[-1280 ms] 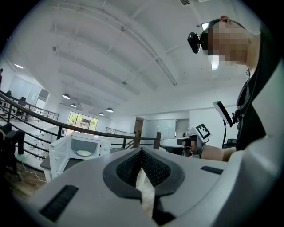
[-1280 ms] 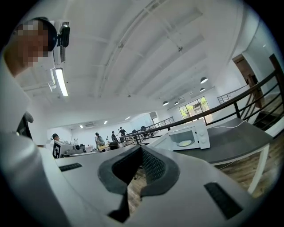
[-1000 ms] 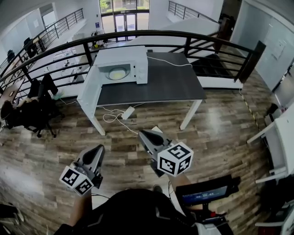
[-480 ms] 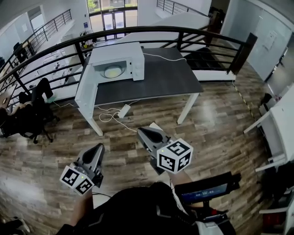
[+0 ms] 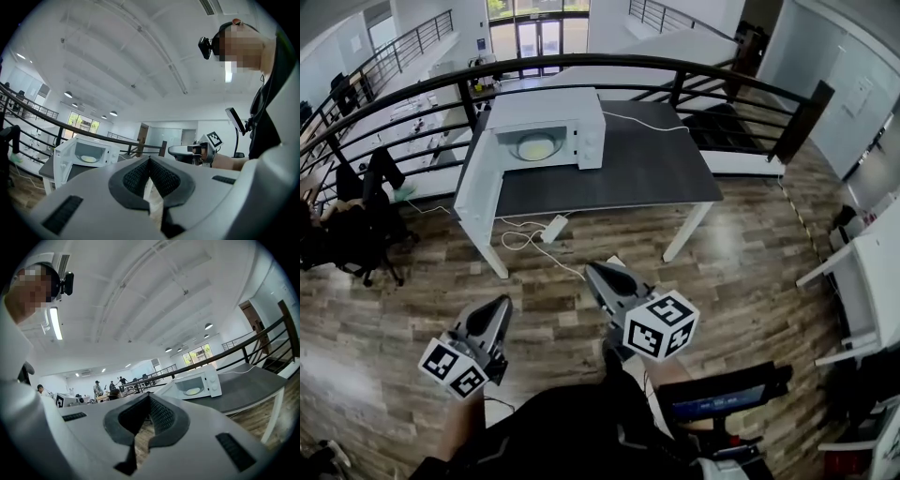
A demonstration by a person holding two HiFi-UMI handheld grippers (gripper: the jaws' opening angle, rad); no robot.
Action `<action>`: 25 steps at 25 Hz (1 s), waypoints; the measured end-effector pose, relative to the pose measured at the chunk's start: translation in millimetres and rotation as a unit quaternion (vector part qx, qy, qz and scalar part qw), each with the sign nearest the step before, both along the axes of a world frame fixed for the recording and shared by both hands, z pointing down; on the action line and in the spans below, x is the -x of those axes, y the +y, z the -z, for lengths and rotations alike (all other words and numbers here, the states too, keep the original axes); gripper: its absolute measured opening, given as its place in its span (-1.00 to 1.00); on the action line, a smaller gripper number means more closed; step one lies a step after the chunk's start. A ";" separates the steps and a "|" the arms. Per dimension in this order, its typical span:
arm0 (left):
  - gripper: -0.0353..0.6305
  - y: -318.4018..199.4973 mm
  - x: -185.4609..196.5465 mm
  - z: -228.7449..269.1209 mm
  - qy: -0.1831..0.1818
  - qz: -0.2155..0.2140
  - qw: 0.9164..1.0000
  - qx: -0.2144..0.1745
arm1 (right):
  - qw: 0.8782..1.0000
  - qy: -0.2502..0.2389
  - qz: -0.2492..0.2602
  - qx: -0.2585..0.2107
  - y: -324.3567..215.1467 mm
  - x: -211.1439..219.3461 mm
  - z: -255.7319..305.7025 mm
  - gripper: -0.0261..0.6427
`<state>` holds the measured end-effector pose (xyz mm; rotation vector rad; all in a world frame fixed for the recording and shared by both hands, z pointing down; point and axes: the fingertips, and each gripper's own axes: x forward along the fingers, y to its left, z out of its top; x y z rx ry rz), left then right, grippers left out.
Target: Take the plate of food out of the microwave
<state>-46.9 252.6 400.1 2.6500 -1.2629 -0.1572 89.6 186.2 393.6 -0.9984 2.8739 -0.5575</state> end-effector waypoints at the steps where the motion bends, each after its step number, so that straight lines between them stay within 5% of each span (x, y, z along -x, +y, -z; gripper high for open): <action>1: -0.88 -7.1 -0.8 1.1 -0.002 0.004 1.000 -0.002 | 1.000 -0.002 0.002 0.000 -8.0 -0.8 0.6 -0.93; 12: -0.88 -83.3 -22.4 13.3 -0.015 0.042 0.999 -0.002 | 1.000 -0.012 0.021 -0.014 -98.0 -27.0 13.3 -0.93; 17: -0.88 -114.3 -49.2 22.7 0.008 0.041 0.999 -0.020 | 0.999 -0.021 0.031 -0.007 -129.9 -40.0 7.5 -0.93; 25: -0.88 -166.0 -73.1 14.7 -0.026 0.075 0.997 -0.002 | 0.998 -0.020 0.065 -0.004 -177.1 -63.2 4.5 -0.93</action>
